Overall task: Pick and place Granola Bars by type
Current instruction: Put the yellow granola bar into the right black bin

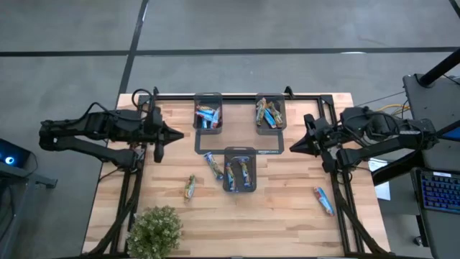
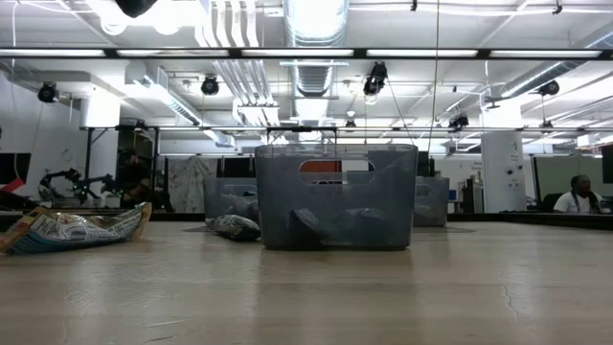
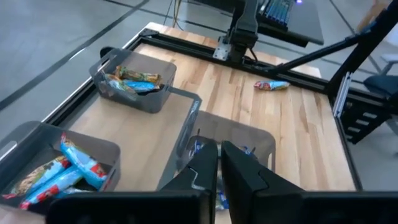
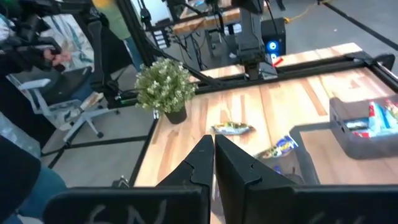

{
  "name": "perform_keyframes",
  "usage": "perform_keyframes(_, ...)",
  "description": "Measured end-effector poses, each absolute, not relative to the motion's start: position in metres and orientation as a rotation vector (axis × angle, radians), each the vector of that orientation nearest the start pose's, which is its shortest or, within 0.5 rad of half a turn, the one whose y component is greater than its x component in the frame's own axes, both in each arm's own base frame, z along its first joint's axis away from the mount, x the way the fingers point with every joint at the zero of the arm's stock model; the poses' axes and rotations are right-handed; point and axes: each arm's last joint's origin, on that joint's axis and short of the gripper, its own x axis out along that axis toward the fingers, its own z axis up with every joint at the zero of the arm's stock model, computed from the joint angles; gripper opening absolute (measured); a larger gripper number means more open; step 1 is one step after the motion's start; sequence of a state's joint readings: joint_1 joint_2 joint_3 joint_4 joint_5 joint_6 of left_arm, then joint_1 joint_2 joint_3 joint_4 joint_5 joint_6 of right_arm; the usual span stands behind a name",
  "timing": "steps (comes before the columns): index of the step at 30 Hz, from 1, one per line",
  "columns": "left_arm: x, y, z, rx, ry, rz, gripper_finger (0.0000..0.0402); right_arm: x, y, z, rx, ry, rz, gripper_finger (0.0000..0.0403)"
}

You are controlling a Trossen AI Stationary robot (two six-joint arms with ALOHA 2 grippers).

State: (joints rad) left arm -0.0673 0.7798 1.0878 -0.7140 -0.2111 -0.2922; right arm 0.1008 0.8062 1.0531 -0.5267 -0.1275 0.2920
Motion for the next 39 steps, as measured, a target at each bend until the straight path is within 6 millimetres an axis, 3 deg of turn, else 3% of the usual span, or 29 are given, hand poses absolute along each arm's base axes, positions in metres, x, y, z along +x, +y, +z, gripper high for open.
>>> perform_keyframes(19, 0.151, -0.004, 0.384, -0.276, 0.348, 0.194, 0.0182, 0.152, 0.019, 0.383, 0.327, 0.336, 0.175, 0.0009)
perform_keyframes(31, 0.165, -0.006, 0.378, -0.266, 0.4, 0.165, 0.0193, 0.152, 0.019, 0.383, 0.342, 0.337, 0.171, 0.0008)
perform_keyframes(39, 0.173, -0.008, 0.39, -0.271, 0.47, 0.13, 0.0193, 0.152, 0.018, 0.383, 0.338, 0.336, 0.148, 0.0008)
